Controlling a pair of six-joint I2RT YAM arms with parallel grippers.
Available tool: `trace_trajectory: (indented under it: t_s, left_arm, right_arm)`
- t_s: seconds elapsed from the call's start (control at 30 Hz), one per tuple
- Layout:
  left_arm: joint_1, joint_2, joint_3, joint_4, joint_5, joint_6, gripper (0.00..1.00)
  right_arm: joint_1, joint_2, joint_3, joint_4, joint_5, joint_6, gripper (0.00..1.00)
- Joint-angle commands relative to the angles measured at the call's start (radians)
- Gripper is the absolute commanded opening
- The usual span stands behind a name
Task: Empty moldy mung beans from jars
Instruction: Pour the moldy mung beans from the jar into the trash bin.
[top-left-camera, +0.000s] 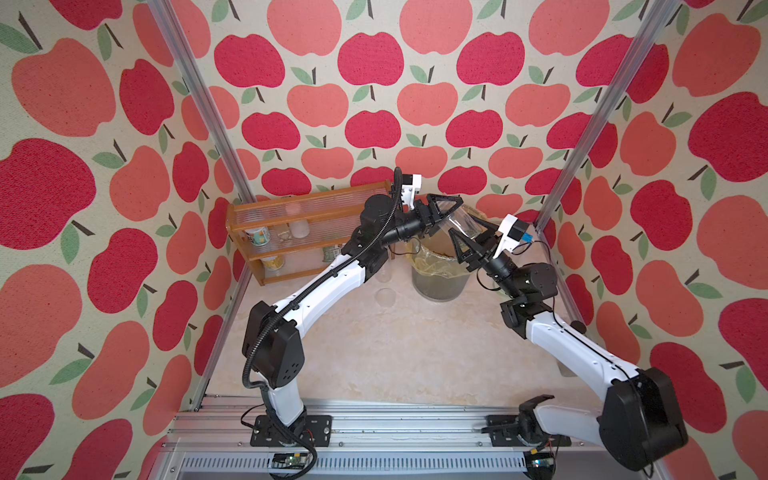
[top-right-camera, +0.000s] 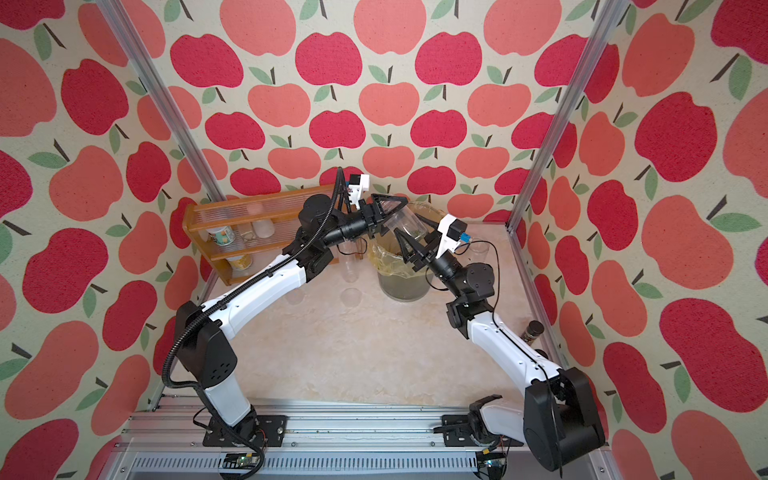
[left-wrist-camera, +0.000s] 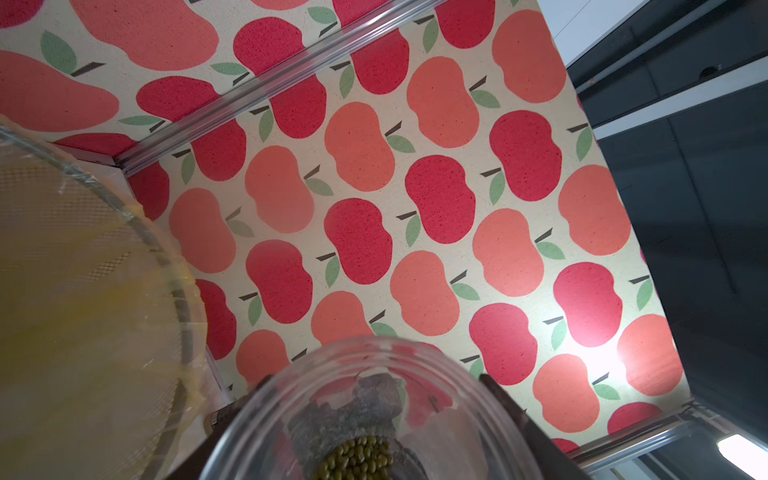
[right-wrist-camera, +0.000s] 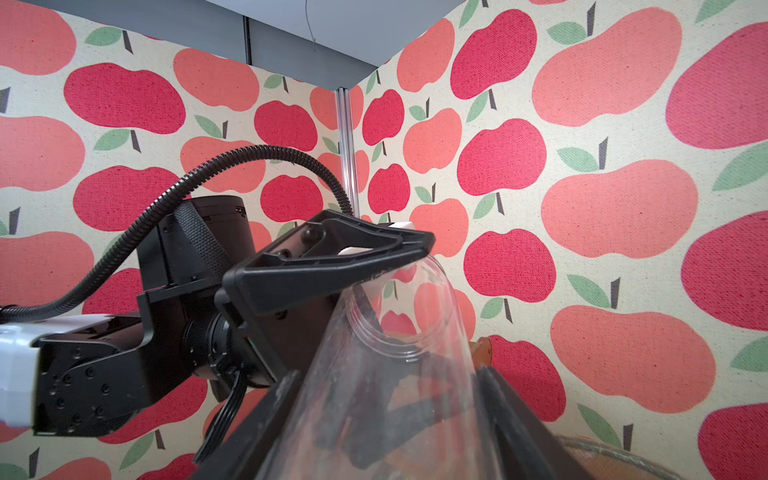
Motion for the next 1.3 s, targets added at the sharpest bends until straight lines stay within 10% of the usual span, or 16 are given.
trace_trajectory:
  t_s: [0.0, 0.23, 0.77, 1.27]
  left_arm:
    - [-0.001, 0.024, 0.058, -0.052, 0.056, 0.053, 0.83]
    - [0.005, 0.086, 0.149, -0.113, 0.061, 0.072, 1.00]
    - [0.040, -0.025, 0.170, -0.436, -0.195, 0.403, 1.00]
    - [-0.008, -0.419, -0.154, -0.506, -0.548, 0.707, 1.00]
  right_arm:
    - [-0.007, -0.072, -0.011, -0.057, 0.051, 0.000, 0.52]
    - [-0.024, -0.128, -0.039, -0.122, 0.089, -0.021, 0.51]
    - [-0.065, -0.187, -0.005, -0.358, 0.155, -0.011, 0.51]
    - [-0.073, -0.077, 0.379, -1.191, 0.168, -0.207, 0.47]
